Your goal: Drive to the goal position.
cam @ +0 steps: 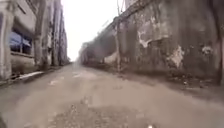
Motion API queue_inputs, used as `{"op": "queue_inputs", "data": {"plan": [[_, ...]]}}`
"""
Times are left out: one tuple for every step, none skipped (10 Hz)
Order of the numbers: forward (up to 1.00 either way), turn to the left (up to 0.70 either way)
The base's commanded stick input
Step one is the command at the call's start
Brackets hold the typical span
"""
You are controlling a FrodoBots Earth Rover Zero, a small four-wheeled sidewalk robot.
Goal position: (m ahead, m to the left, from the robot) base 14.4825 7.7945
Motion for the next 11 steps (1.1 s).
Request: {"op": "queue_inputs", "data": {"plan": [[1.0, 0.0], [1.0, 0.27], [1.0, 0.27], [1.0, 0.12], [1.0, 0.0], [1.0, 0.0], [1.0, 0.0], [1.0, 0.08], [1.0, 0.27], [1.0, 0.27], [1.0, 0.16]]}}
